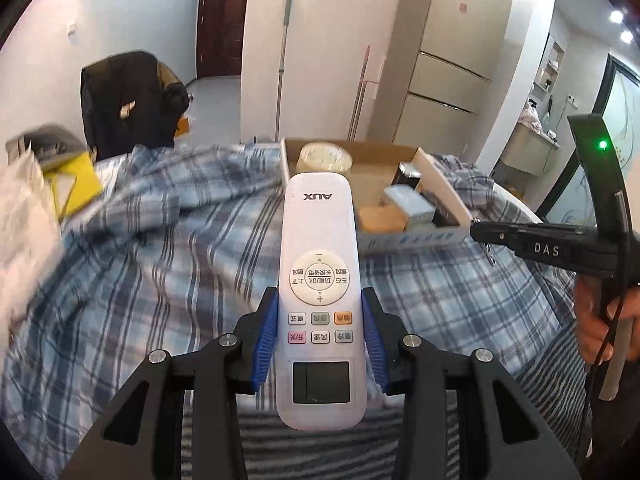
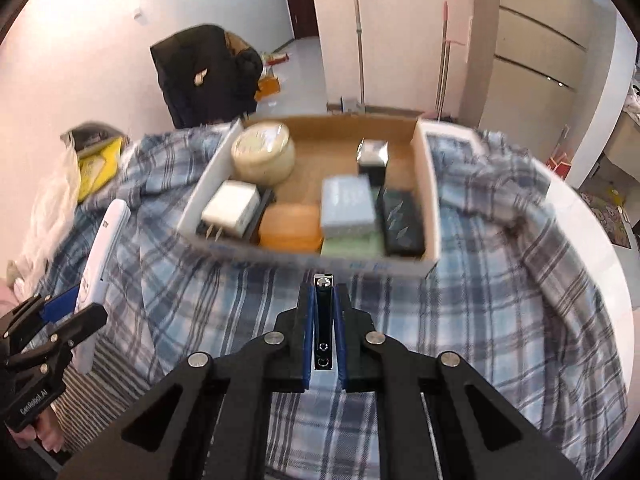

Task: Organize rigid objects
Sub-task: 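Carry the remote and nail clipper over the cardboard box with both tools, then lower both items into the box and open both tools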

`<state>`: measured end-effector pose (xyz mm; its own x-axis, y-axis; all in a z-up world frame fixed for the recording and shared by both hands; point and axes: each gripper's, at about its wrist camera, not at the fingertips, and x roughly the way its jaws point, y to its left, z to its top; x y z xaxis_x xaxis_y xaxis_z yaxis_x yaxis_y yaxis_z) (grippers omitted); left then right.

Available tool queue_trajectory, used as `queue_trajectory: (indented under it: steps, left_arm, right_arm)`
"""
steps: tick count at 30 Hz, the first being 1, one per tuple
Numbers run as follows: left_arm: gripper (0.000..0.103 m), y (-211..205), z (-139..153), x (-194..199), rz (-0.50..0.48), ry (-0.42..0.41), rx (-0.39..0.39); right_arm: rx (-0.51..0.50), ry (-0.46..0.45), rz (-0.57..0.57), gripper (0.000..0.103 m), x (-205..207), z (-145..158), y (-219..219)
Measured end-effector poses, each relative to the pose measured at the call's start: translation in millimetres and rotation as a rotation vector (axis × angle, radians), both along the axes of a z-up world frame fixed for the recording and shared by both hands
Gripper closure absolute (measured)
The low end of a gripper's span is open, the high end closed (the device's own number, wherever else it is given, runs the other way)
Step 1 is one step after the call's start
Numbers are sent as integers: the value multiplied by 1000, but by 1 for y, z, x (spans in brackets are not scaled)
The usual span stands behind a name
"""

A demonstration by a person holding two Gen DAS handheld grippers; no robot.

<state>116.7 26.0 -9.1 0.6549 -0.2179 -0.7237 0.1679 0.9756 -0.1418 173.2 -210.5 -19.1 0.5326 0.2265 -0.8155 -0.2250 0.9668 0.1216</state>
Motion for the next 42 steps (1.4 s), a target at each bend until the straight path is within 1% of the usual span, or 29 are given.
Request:
queue_trajectory:
  steps: [2, 4, 7, 9, 11, 13, 14, 17, 19, 21, 23, 26, 29, 31, 34, 39, 42]
  left_arm:
    - [61, -10, 13, 10, -7, -21, 2]
    - [61, -22, 27, 26, -7, -49, -13]
    - [61, -40, 41, 51, -6, -77, -43]
    - [61, -52, 49, 72, -3, -90, -60]
    - [61, -61, 53, 87, -2, -98, -71]
    - [61, -68, 52, 105, 5, -90, -78]
    - [61, -71, 49, 113, 6, -80, -86]
    - [61, -79, 32, 133, -2, -39, -85]
    - [61, -86, 15, 139, -11, -17, -62]
    - [61, -90, -4, 147, -13, 5, -59]
    - [61, -92, -24, 157, -9, 31, -66]
    - [61, -93, -53, 170, 17, 75, -54]
    - [61, -93, -68, 173, 29, 89, -37]
    - [61, -96, -73, 174, 29, 83, -11]
    - [61, -98, -75, 173, 32, 65, 1]
    - [61, -95, -74, 173, 27, 69, -36]
    - [61, -92, -67, 169, 22, 45, -17]
  right_arm:
    - [15, -27, -8, 94, 11, 11, -3]
    - [43, -49, -25, 94, 25, 21, -4]
    - [127, -21, -51, 94, 48, 27, -7]
    - [152, -30, -69, 94, 63, 33, -10]
    - [117, -71, -81, 94, 73, 38, -10]
    - [56, -104, -51, 94, 79, 39, -4]
    - [47, -104, -46, 94, 82, 35, -4]
    - [98, -74, -18, 94, 84, 17, -7]
    - [76, -46, -17, 94, 88, 2, -7]
    - [47, -21, -28, 94, 95, -7, -8]
    - [49, -22, -42, 94, 100, -10, -12]
    - [58, -20, -71, 94, 102, -11, -25]
    - [76, -12, -91, 94, 107, -10, -37]
    - [85, -7, -107, 94, 109, -11, -42]
    - [87, 0, -114, 94, 109, -14, -44]
    - [85, 4, -107, 94, 110, -16, -42]
    - [80, 8, -108, 94, 110, -17, -42]
